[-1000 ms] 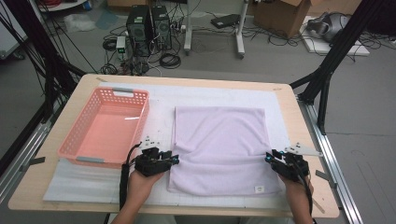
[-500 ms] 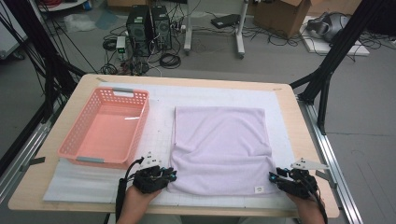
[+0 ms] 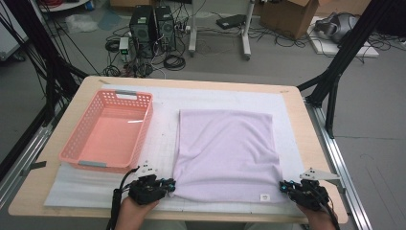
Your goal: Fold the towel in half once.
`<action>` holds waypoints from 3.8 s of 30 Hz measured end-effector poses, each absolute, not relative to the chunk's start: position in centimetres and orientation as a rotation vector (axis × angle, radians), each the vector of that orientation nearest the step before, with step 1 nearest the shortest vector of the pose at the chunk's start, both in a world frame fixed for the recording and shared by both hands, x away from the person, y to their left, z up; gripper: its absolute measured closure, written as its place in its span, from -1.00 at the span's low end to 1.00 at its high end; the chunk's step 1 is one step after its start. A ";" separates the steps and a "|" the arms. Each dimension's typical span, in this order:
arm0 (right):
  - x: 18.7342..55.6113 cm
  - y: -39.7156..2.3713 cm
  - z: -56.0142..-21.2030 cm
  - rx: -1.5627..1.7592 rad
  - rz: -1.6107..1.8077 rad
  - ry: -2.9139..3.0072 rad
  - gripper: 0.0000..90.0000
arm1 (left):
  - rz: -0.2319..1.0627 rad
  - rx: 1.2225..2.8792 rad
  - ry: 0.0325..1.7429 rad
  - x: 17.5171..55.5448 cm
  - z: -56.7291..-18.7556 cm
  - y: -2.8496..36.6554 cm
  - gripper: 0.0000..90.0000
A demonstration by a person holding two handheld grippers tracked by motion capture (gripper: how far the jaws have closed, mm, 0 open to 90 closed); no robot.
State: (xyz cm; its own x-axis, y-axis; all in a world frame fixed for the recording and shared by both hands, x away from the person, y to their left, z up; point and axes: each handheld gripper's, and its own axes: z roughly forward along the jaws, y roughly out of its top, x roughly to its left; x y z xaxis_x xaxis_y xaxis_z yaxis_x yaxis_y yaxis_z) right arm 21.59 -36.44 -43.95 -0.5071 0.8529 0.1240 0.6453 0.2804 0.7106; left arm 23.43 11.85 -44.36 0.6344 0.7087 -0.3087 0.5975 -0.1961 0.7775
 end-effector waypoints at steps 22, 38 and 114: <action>31.6 -36.0 -42.5 1.266 1.213 2.186 0.15 | 0.365 1.802 1.018 38.5 -41.7 9.4 0.09; 34.2 -36.3 -41.7 1.321 1.211 2.166 0.10 | 0.420 1.889 1.186 43.8 -42.9 8.5 0.07; 42.4 -34.8 -44.4 1.453 0.978 1.954 0.52 | 0.586 1.790 1.297 44.5 -43.9 7.9 0.62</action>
State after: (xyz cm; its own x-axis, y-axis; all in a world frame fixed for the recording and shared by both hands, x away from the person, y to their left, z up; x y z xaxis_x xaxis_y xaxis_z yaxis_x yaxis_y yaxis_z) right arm 42.37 -34.82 -44.43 -0.2961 0.9550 0.0172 0.5863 0.1675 0.7926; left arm 44.45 7.95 -43.95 0.3582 0.9288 -0.0956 0.5419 -0.1234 0.8313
